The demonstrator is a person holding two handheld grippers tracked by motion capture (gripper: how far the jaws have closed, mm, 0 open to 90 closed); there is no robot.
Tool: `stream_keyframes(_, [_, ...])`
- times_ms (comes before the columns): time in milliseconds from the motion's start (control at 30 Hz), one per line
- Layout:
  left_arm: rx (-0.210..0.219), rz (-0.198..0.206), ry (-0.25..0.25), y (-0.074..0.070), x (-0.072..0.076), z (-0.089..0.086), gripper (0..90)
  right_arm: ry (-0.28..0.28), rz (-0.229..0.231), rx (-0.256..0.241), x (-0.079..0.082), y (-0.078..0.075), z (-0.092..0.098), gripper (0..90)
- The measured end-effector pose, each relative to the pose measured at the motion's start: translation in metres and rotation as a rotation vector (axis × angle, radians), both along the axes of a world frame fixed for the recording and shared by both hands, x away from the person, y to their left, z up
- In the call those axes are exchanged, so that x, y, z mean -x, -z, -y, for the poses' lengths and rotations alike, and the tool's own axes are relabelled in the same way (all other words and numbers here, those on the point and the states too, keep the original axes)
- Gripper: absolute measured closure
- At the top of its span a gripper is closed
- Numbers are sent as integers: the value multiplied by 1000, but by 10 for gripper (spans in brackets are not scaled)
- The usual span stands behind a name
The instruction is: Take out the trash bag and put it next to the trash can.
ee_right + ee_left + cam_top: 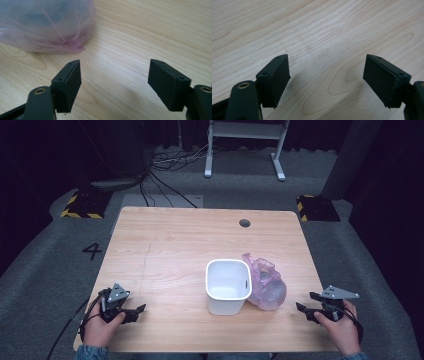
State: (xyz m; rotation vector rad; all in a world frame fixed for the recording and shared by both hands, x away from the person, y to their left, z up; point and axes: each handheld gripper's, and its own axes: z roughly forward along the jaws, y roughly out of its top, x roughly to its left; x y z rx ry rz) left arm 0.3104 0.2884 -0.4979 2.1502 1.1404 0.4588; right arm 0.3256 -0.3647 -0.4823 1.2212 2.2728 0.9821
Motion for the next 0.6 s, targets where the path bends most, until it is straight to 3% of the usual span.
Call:
stream_keyframes(33, [-10, -1, 4, 1, -1, -1, 196, -1, 0, -1, 0, 2, -1, 260])
stream_keyframes(200, [19, 6, 0, 6, -3, -5, 152, 2, 4, 2, -2, 10, -4, 223])
stream_keyframes(333, [28, 18, -3, 8, -3, -6, 136, -3, -19, 19, -7, 17, -8, 204])
stream_keyframes(400, [28, 21, -5, 8, -3, -5, 136, 5, -7, 5, -8, 22, -10, 142])
stream_keyframes(600, [35, 18, -28, 8, -1, -4, 135, 20, -6, 11, -10, 22, -12, 130])
